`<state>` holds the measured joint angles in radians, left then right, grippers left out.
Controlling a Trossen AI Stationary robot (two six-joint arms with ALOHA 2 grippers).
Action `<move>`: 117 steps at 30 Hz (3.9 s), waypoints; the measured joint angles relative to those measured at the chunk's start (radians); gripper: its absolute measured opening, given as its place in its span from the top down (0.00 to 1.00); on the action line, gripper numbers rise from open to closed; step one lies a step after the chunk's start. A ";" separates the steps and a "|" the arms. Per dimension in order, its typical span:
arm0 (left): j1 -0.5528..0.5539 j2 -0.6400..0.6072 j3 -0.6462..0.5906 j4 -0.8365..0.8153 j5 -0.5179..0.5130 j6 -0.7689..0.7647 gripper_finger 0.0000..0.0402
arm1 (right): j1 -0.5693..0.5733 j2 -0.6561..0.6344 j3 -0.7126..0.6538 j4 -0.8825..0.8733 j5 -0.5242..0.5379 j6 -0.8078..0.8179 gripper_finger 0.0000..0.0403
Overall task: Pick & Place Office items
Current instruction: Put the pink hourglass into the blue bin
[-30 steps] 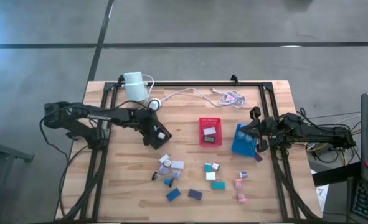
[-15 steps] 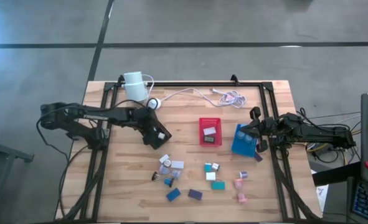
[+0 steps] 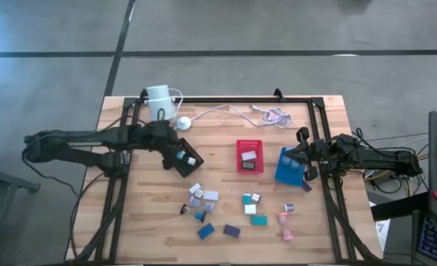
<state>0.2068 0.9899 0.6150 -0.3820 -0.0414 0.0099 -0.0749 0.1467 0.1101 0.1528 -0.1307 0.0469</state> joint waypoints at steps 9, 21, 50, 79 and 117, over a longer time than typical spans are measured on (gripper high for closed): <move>-0.003 -0.230 -0.084 0.169 0.045 0.046 0.98 | 0.000 0.000 0.000 0.000 0.000 0.012 0.98; -0.003 -0.504 -0.289 0.431 0.193 0.062 0.99 | 0.000 0.002 0.000 -0.003 0.000 0.007 0.98; -0.001 -0.827 -0.592 0.489 0.281 -0.006 0.99 | 0.000 0.014 0.000 -0.008 0.029 -0.006 0.98; -0.001 -0.836 -0.604 0.471 0.305 -0.022 0.99 | 0.011 0.241 0.122 -0.078 0.187 0.081 0.98; -0.004 -0.831 -0.577 0.550 0.193 -0.226 0.99 | 0.549 1.068 0.809 -0.601 0.403 0.271 0.98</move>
<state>0.2028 0.1585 0.0380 0.1677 0.1512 -0.2165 0.4740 1.2147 0.9189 -0.4481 0.2719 0.3177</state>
